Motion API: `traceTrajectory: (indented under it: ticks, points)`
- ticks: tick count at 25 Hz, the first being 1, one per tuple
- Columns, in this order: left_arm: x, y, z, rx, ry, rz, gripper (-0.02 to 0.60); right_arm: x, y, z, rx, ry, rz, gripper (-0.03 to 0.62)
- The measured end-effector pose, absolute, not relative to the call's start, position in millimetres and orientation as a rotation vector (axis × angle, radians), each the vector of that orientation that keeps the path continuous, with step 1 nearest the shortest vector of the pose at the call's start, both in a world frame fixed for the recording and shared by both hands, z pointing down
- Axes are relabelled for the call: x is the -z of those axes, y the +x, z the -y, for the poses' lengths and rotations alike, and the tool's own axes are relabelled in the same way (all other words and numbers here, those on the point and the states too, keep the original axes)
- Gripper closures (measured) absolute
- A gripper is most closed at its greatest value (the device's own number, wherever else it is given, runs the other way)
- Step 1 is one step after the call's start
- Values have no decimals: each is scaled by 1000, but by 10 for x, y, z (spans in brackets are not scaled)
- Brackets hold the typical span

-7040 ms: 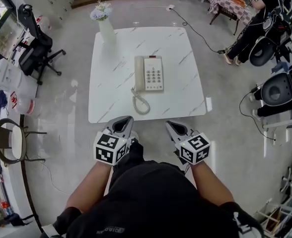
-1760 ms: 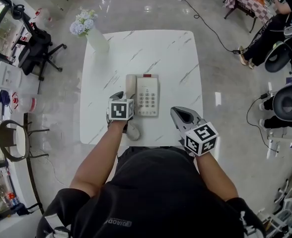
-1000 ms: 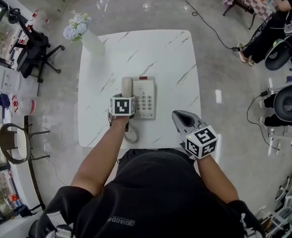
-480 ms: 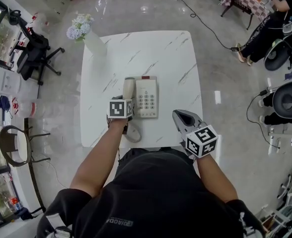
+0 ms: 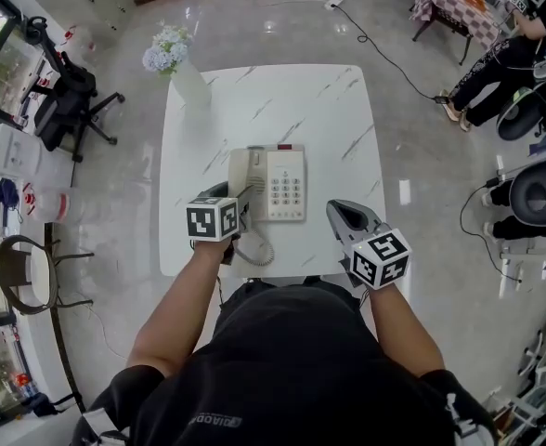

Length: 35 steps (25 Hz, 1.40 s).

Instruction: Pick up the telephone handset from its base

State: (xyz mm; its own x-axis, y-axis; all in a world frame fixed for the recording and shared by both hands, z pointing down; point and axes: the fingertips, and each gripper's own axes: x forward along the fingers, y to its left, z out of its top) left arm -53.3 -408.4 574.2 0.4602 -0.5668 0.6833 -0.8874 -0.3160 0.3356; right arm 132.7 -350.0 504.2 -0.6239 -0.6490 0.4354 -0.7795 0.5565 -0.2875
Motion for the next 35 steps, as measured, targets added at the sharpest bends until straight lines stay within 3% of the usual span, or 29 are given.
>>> traceTrajectory:
  ticks: [14,35]
  points:
    - [-4920,-975,3725,-389,2167,1237,359,-4796,865,3660,-571,1162,2552,592]
    - [-4412,-1180,3453,-319,2278,1263,360,-4759,865,3633,-567,1230,2523,592]
